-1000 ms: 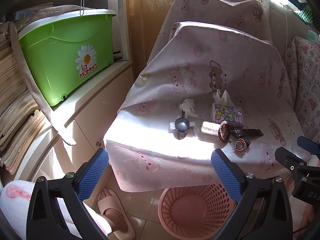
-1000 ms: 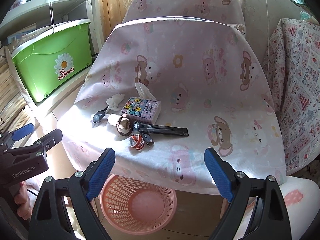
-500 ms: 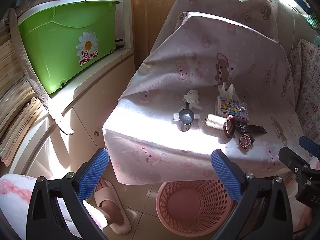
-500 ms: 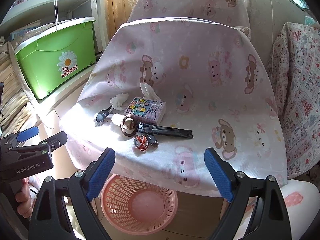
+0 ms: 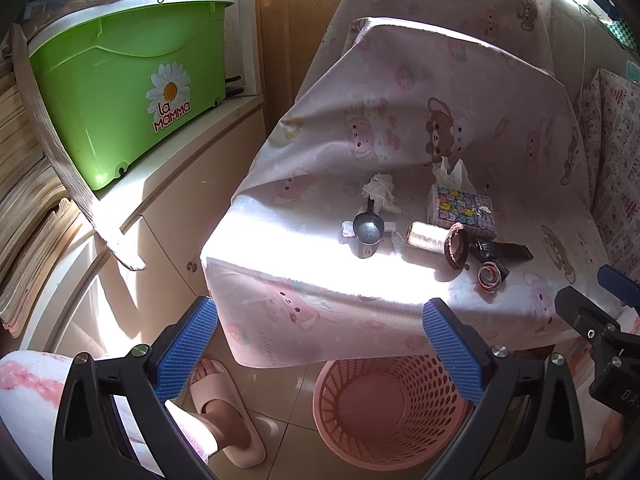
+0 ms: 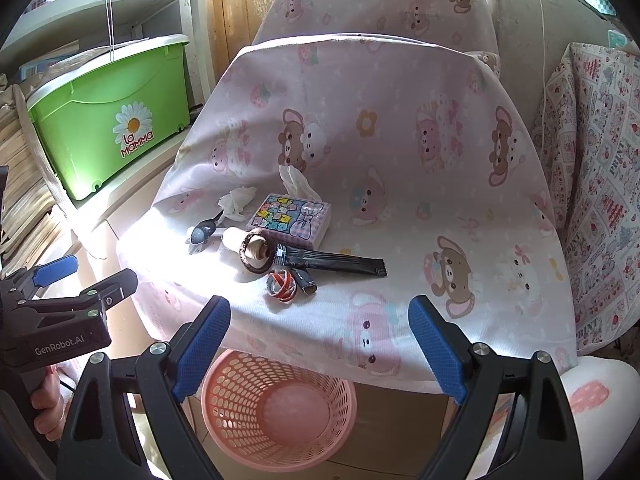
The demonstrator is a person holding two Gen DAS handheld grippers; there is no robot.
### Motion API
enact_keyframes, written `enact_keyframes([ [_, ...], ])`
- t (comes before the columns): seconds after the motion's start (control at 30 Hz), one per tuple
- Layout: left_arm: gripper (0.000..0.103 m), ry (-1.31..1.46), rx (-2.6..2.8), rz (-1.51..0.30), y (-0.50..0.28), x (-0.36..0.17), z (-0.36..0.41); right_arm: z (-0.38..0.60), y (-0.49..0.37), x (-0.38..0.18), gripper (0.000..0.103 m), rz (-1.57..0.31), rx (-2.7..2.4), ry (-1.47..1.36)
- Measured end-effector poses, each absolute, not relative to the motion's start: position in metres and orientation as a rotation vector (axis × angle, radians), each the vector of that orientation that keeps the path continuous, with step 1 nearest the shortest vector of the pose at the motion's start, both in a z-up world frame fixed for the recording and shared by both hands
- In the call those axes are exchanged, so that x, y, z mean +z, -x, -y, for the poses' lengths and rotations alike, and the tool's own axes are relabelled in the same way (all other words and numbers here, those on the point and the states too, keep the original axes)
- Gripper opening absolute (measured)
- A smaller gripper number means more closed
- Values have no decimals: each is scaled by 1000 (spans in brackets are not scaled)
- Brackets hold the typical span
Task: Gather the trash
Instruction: 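Move the left tool toward the white tissue while the right tool grasps the red wrapper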
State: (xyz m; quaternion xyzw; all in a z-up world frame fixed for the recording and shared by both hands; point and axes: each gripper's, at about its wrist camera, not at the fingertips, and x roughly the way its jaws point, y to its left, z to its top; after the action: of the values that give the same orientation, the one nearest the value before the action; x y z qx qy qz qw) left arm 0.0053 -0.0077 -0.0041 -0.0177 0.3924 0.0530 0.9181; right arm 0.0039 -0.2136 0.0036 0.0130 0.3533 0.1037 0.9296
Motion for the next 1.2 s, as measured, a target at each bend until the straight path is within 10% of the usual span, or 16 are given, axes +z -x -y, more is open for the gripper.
enact_keyframes([
  [0.5, 80, 46, 30, -917, -47, 6, 4, 215, -24, 22, 91, -721, 311, -7],
  [0.83, 80, -34, 24, -830, -95, 54, -20, 228, -64, 28, 39, -818, 409, -84],
  [1.2, 62, 12, 22, -908, -96, -10, -17, 198, -49, -18, 32, -811, 446, 25],
])
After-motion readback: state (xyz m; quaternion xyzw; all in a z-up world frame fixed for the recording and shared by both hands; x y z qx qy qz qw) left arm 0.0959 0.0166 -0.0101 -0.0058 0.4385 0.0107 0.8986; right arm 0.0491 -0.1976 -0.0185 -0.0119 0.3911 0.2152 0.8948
